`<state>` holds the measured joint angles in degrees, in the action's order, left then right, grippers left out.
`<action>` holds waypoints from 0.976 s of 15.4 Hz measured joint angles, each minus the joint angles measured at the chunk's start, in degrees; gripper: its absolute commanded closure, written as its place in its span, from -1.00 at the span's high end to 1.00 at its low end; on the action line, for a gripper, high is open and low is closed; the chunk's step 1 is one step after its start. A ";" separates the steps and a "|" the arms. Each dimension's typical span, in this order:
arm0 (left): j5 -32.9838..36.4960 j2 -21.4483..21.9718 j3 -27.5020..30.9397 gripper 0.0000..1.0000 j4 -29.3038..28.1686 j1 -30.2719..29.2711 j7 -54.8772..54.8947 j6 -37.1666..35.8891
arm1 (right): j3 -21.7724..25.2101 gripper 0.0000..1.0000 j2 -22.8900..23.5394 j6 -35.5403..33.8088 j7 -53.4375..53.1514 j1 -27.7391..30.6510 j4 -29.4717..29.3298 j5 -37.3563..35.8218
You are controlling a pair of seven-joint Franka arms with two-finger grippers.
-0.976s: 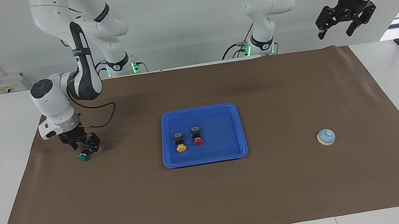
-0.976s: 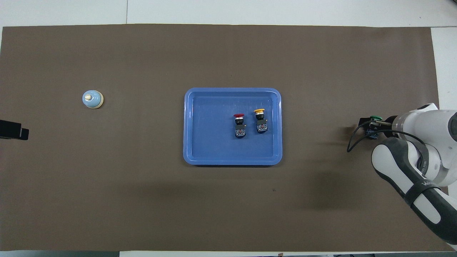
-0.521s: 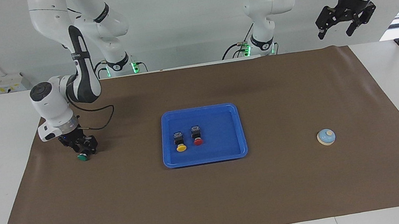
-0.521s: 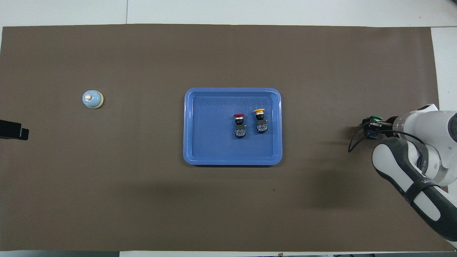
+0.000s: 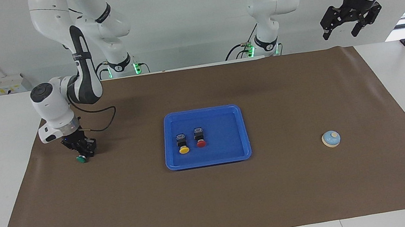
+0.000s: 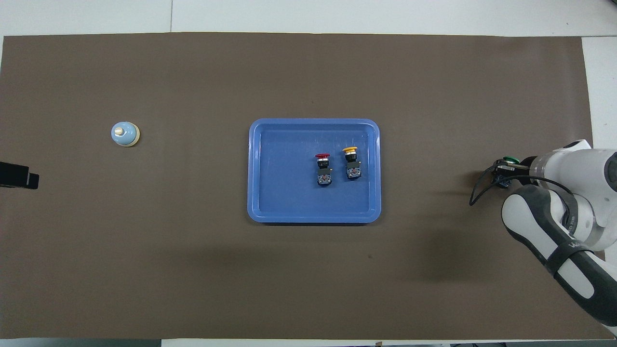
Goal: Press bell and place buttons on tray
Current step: 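Grasp the green-capped button and carry it into the tray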
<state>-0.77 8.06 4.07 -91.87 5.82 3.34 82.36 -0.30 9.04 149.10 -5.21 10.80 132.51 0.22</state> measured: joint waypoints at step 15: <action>0.00 0.00 0.00 1.00 0.00 0.00 0.00 0.00 | -1.27 -1.00 0.92 -22.10 -29.60 -26.88 -21.24 1.85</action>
<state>-0.77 8.06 4.07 -91.87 5.82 3.34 82.36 -1.57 9.96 126.99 -34.80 -16.08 111.27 2.08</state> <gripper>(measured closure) 0.000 0.595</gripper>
